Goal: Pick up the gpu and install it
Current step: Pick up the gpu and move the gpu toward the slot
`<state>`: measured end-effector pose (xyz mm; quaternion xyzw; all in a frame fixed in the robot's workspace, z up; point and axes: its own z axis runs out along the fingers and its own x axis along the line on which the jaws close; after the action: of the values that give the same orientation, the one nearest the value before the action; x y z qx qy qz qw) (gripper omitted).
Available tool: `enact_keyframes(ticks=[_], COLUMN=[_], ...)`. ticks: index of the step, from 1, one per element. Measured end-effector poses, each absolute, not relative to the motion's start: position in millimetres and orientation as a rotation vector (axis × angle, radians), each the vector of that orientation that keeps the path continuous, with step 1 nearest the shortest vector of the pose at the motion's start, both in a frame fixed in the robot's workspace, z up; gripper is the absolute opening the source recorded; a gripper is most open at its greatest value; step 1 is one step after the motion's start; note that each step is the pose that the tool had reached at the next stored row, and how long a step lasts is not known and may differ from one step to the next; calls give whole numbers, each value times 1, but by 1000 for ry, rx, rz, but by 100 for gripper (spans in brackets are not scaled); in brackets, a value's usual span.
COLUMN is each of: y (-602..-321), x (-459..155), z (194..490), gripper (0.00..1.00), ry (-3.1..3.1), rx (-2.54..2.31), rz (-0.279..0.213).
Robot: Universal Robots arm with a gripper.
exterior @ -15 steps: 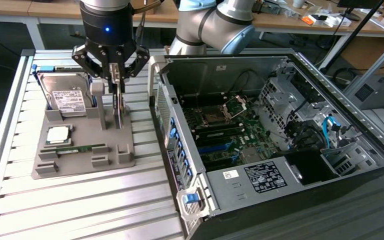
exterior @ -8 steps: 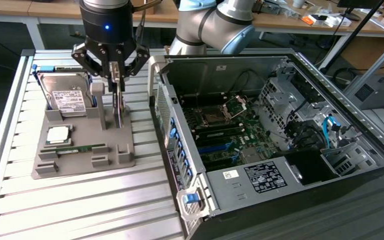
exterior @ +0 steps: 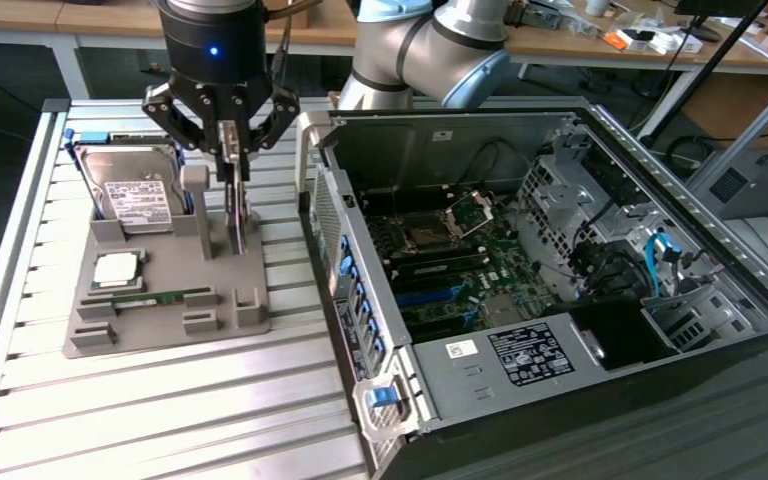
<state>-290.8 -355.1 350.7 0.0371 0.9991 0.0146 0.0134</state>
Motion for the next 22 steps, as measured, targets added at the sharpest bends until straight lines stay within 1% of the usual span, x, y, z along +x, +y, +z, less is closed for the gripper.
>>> enact_keyframes(ticks=[22], y=[-355], x=[-291], z=[357], gripper=[27], ry=[3112], rx=[116], rz=[45])
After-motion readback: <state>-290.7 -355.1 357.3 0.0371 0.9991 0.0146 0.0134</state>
